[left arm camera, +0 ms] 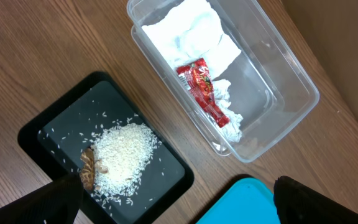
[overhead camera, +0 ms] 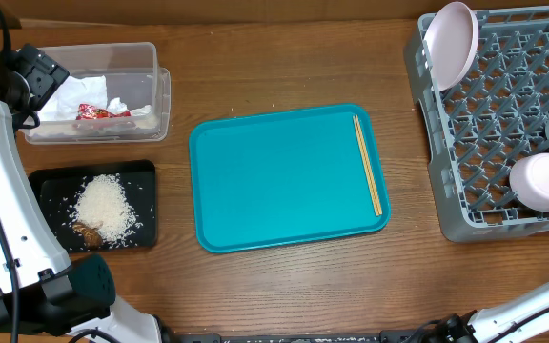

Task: Sort waste into correct bins and load items into the dishwasher
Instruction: 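Carry the white cup right and set it into the dish rack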

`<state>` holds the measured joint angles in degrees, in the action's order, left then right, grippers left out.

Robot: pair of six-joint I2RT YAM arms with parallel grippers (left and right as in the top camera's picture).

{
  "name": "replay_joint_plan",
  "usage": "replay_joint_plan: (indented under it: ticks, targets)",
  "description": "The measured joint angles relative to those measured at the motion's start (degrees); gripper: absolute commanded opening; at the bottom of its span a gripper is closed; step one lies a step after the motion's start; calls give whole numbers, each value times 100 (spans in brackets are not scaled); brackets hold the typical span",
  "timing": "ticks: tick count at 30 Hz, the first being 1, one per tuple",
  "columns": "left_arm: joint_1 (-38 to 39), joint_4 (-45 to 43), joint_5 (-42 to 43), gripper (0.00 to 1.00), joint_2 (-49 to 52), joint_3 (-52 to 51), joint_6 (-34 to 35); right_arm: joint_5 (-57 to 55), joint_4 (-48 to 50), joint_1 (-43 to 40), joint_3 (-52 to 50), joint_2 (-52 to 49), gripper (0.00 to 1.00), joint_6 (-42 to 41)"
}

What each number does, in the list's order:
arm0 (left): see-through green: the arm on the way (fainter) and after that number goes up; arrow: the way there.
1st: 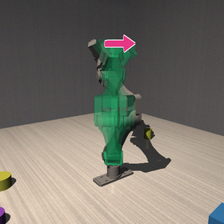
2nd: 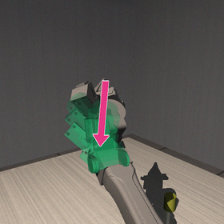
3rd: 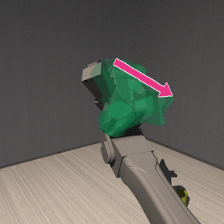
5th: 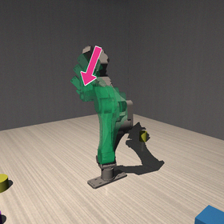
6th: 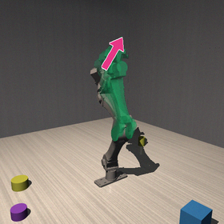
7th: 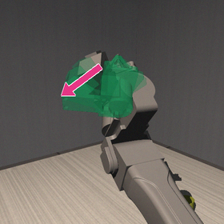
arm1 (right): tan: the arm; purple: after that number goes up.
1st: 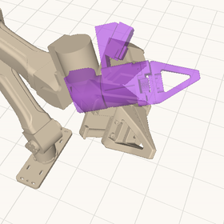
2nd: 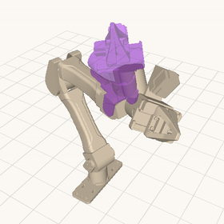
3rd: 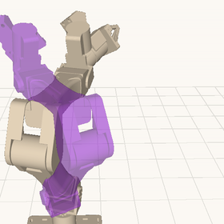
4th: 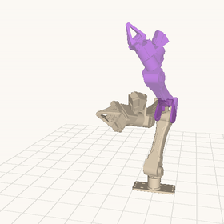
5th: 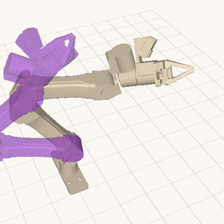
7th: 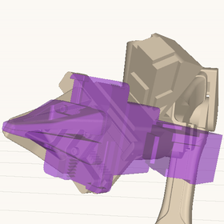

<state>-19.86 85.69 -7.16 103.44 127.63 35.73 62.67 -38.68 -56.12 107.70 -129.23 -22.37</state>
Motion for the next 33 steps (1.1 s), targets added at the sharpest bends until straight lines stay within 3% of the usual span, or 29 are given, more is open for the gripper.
replay_joint_plan:
  ticks: [7,14,17,27,33]
  targets:
    - [0,0,0,100,0,0,0,-120,-831,-74,125,42,4,-22]
    - [0,-2,0,100,0,0,0,-210,-1220,-354,131,61,10,13]
    - [0,0,0,100,0,0,0,-306,-1316,-424,131,59,21,70]
    - [0,0,0,100,0,0,0,-935,-1322,-452,98,28,22,162]
    - [0,0,0,100,0,0,0,-841,-1246,-455,98,28,16,142]
